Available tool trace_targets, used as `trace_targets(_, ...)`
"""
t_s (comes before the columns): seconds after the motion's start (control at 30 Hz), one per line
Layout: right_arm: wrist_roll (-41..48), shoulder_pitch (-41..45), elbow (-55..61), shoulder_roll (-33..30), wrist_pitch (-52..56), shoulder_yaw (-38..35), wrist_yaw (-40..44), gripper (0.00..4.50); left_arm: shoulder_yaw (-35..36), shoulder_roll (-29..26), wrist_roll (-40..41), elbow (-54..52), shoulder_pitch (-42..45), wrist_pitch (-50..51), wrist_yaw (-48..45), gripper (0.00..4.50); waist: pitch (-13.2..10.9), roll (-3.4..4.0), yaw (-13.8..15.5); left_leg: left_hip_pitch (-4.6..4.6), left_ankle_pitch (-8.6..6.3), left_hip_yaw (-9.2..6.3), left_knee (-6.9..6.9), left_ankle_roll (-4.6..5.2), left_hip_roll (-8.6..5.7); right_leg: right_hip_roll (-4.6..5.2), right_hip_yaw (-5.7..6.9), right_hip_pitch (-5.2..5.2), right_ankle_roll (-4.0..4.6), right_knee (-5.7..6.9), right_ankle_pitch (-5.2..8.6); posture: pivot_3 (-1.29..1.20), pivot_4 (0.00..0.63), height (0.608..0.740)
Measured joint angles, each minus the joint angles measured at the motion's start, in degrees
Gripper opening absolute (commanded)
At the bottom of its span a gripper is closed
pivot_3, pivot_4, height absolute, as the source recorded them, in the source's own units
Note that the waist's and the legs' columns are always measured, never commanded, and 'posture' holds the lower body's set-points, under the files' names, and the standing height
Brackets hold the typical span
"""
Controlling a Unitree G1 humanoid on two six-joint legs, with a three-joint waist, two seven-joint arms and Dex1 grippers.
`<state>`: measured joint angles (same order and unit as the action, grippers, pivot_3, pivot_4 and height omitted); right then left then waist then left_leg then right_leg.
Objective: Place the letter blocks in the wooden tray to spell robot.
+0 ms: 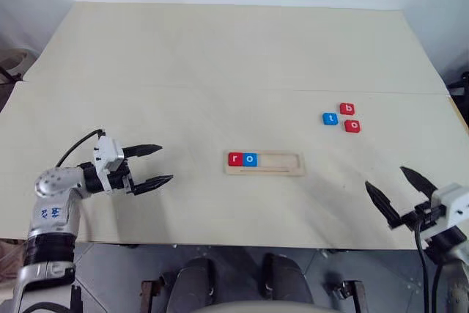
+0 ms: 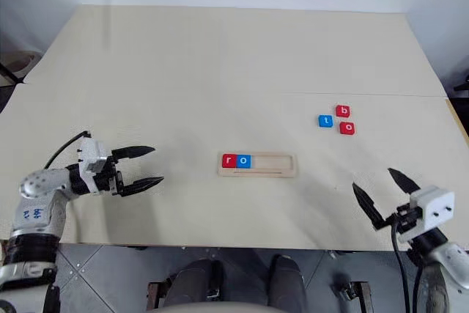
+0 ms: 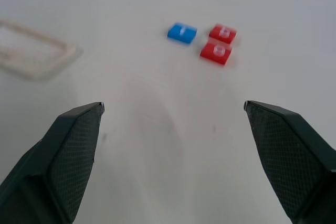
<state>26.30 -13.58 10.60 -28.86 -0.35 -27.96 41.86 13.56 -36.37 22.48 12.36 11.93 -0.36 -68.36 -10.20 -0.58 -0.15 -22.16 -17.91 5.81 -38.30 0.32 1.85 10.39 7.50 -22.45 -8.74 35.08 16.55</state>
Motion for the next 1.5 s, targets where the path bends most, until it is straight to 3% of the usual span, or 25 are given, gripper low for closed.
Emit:
trace_targets(0.3, -0.41, 30.02, -4.08, -10.58, 34.65, 9.33, -13.84, 4.50, 0.04, 3.05, 3.83, -15.89, -8.07, 7.81, 9.87, 4.48, 0.04, 0.13, -0.15, -0.02, 0.01, 0.10, 0.00, -0.02, 0.01, -0.02, -0.01, -0.06, 0.04, 0.02, 0.02, 0.00, 0.150, 0.740)
trace_targets(0.47, -2.53, 42.78, -12.63, -10.62, 49.94, 15.83, -18.80, 4.50, -0.03, 4.03, 4.02, -19.45, -9.36, 7.89, 13.36, 4.48, 0.04, 0.13, 0.26, -0.21, 0.01, 0.36, -0.02, -0.03, -0.02, 0.00, 0.15, -0.10, 0.04, -0.03, 0.02, 0.00, 0.150, 0.740)
trace_targets(0.67, -6.45, 47.33, -19.56, -8.29, 50.85, 17.75, -22.87, 4.50, -0.10, 4.34, 4.04, -21.72, -10.17, 7.83, 16.00, 4.48, 0.04, 0.13, -0.08, -0.20, 0.01, 0.45, 0.03, -0.03, -0.01, -0.02, 0.13, -0.12, 0.03, -0.08, 0.02, 0.00, 0.150, 0.740)
trace_targets(1.17, -8.65, 50.97, -23.81, -6.05, 50.36, 17.69, -24.65, 4.50, -0.11, 4.34, 4.18, -22.93, -11.50, 7.24, 17.46, 4.48, 0.04, 0.13, -0.24, -0.20, 0.01, 0.50, 0.02, -0.03, 0.00, -0.03, 0.08, -0.15, 0.04, -0.05, 0.02, 0.00, 0.150, 0.740)
trace_targets(1.5, -12.04, 65.33, -44.63, -3.29, 46.05, 16.34, -29.65, 4.50, -0.61, 4.49, 4.17, -23.15, -11.46, 7.08, 17.82, 4.48, 0.04, 0.14, -1.51, -0.20, 0.02, 0.54, 0.11, -0.04, 0.01, -0.03, 0.07, -0.18, 0.04, -0.08, 0.02, 0.00, 0.150, 0.740)
